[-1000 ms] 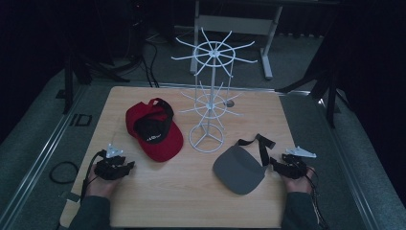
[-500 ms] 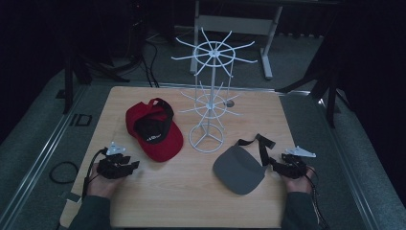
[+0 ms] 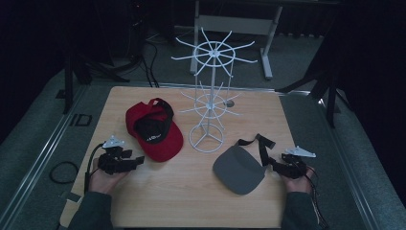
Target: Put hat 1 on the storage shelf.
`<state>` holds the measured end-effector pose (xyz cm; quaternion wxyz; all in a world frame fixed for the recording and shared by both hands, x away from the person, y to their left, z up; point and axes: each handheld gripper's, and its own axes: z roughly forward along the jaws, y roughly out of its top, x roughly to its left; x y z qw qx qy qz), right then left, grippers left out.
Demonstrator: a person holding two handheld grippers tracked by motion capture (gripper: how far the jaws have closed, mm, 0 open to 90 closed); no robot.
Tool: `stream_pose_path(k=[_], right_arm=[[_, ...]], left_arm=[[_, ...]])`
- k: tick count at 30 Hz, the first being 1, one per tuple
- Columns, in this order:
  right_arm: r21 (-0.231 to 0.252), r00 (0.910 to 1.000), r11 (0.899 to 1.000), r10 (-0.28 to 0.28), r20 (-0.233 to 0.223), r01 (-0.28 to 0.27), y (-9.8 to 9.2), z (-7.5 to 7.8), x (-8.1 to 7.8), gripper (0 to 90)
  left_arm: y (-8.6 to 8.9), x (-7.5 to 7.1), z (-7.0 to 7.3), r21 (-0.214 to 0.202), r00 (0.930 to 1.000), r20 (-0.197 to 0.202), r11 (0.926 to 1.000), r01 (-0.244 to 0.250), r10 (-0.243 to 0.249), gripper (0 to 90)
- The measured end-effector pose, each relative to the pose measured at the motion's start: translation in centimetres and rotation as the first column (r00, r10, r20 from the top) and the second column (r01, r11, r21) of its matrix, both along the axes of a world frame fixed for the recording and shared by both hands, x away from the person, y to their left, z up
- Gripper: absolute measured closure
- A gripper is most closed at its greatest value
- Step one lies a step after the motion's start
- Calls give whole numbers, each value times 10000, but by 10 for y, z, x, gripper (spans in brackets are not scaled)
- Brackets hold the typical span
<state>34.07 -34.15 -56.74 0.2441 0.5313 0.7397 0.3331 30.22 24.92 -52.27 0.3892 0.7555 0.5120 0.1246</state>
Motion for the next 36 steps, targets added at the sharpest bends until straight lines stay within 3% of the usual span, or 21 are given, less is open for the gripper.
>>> stream_pose_path(k=[5, 9, 13, 23, 36], right_arm=[[-3, 10000, 10000, 6, -2, -6, 0, 0, 0, 398], [-1, 10000, 10000, 5, -2, -5, 0, 0, 0, 398], [-1, 10000, 10000, 8, -3, -8, 0, 0, 0, 398], [-4, 10000, 10000, 15, -2, -15, 0, 0, 0, 397], [-10, 10000, 10000, 32, 2, -32, 0, 0, 0, 393]], left_arm=[[-5, 5, 2, 66, 10000, -17, 10000, 18, -18, 339], [-14, 12, 0, 357, 9998, -193, 9993, 110, -103, 336], [-17, 18, -3, 308, 9993, -326, 9994, 176, -166, 336], [-29, 32, -9, -262, 9964, -790, 9992, 292, -311, 380], [-44, 44, -26, -268, 9895, -1314, 9980, 573, -604, 434]])
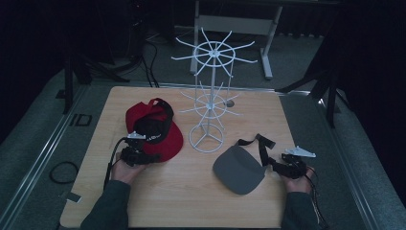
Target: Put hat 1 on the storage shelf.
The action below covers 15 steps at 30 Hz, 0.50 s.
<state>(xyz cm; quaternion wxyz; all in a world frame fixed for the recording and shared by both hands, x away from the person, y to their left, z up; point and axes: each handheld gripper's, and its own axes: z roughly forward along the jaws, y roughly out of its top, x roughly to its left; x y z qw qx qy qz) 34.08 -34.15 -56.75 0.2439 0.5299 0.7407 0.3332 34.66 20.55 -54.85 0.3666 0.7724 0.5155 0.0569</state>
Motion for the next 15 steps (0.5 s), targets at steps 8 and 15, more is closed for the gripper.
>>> stream_pose_path(k=[8, 15], right_arm=[[-4, 10000, 10000, 14, -5, -14, 0, 0, 0, 389], [-9, 10000, 10000, 26, 0, -26, 0, 0, 0, 388]], left_arm=[[-4, 2, -5, -336, 9996, -217, 9993, 157, -164, 519], [-4, -1, -5, -214, 9996, -156, 9995, 228, -232, 667]])
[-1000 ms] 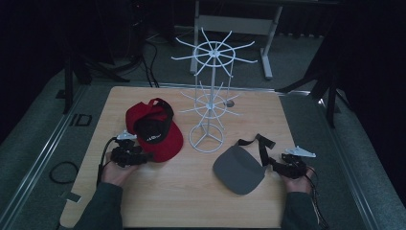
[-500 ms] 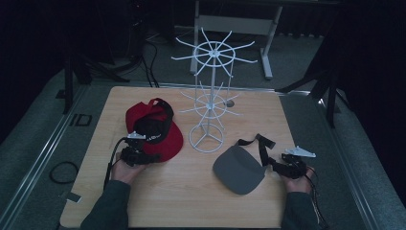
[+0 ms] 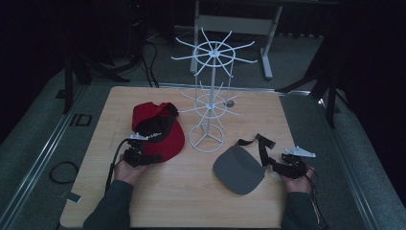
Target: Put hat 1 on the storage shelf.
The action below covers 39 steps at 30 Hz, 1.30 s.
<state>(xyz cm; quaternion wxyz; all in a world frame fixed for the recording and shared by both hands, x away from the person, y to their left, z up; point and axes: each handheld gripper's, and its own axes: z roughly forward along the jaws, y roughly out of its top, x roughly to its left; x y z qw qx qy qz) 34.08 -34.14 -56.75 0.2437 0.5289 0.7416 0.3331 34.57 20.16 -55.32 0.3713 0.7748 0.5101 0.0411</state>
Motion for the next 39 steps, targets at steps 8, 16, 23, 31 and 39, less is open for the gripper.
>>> stream_pose_path(k=[8, 16, 23, 31, 39], right_arm=[[-2, 10000, 10000, 3, 1, -3, 0, 0, 0, 387], [2, 10000, 10000, 1, -4, -1, 0, 0, 0, 387], [2, 10000, 10000, 7, -7, -7, 0, 0, 0, 385], [0, 10000, 10000, 11, -5, -11, 0, 0, 0, 385], [-1, 10000, 10000, 26, -7, -26, 0, 0, 0, 382]], left_arm=[[3, -8, 9, 470, 9957, 910, 9987, -208, 165, 853], [6, -13, 10, 679, 9886, 1417, 9958, -609, 508, 861], [11, -14, 14, 662, 9812, 1755, 9934, -932, 804, 861], [20, -17, 27, 625, 9723, 2129, 9917, -1121, 965, 861], [26, -18, 38, 608, 9642, 2392, 9893, -1329, 1148, 860]])
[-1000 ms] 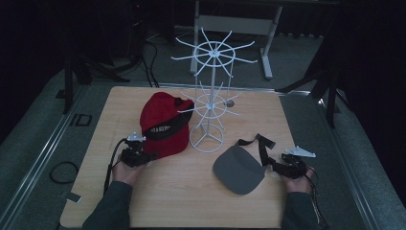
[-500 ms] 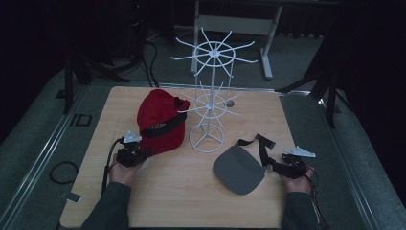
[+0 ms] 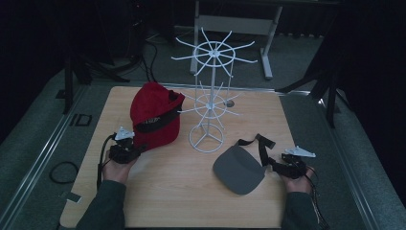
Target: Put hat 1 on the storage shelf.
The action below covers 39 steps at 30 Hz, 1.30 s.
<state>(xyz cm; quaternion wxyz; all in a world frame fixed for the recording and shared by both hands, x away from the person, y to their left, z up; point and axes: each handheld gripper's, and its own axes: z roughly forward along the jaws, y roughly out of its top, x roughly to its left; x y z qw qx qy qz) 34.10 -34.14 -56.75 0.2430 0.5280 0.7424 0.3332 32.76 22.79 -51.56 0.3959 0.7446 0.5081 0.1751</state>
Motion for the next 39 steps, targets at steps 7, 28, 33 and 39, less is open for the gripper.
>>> stream_pose_path(k=[7, 28, 33, 39], right_arm=[[-2, 10000, 10000, 8, 4, -8, 0, 0, 0, 380], [7, 10000, 10000, 8, 5, -8, 0, 0, 0, 379], [11, 10000, 10000, 5, -3, -5, 0, 0, 0, 379], [12, 10000, 10000, 6, -4, -6, 0, 0, 0, 378]], left_arm=[[4, -1, 9, -18, 9997, 222, 10000, -91, 92, 860], [8, -1, 37, 16, 9965, 803, 9997, -225, 223, 860], [8, -1, 44, 67, 9951, 964, 9997, -222, 214, 860], [10, -1, 50, 32, 9939, 1074, 9997, -250, 245, 860]])
